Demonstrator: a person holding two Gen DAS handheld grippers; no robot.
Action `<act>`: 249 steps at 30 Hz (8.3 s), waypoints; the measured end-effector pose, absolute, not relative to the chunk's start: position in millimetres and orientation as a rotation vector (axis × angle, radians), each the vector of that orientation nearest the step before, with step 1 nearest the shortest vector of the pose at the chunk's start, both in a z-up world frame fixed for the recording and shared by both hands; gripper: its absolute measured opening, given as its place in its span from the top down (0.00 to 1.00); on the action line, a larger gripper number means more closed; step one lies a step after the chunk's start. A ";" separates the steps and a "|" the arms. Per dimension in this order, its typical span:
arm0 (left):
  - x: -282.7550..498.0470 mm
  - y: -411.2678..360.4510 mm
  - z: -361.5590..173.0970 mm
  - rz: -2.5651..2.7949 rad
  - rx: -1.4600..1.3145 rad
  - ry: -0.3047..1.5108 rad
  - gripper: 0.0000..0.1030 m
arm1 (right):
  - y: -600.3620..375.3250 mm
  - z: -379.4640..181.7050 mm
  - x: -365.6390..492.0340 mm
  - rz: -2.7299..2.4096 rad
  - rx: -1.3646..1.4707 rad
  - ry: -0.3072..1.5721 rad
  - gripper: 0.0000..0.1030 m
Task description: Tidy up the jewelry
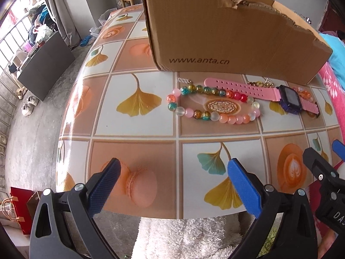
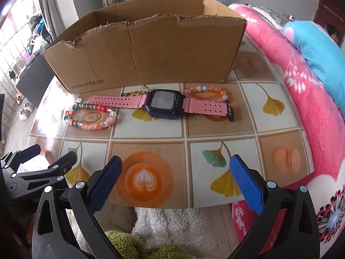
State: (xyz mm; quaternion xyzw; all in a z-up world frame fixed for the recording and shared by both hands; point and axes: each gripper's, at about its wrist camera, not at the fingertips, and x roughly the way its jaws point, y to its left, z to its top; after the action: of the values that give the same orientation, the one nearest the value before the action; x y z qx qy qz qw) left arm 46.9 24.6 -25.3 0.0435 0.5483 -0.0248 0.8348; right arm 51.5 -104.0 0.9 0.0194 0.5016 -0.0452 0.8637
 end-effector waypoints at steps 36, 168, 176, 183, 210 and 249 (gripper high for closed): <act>67.7 31.3 -33.8 -0.108 0.097 1.191 0.04 | -133.0 -39.2 99.0 -0.079 0.029 1.120 0.07; 130.1 41.6 -9.8 -0.631 -0.536 0.999 0.63 | -93.9 -22.4 118.6 0.557 0.044 0.816 0.64; 129.4 39.6 -10.4 -0.653 -0.557 1.004 0.63 | -85.8 -21.4 119.8 0.569 0.063 0.792 0.79; 129.5 37.4 -10.6 -0.654 -0.547 1.006 0.63 | -81.9 -22.6 114.3 0.569 0.051 0.776 0.92; 141.1 42.1 -23.1 -0.543 -0.509 1.133 0.75 | -87.2 -24.9 104.2 0.551 0.029 0.732 0.97; 133.2 27.8 -7.0 -0.485 -0.241 1.054 0.97 | -229.6 -18.0 89.7 0.022 0.294 0.952 0.71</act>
State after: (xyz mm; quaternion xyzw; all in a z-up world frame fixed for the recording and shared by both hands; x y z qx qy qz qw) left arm 133.2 27.8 -7.0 -0.1134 0.4968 -0.2284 0.8295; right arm 89.7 -229.6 -18.0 0.1411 0.4566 0.0107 0.8783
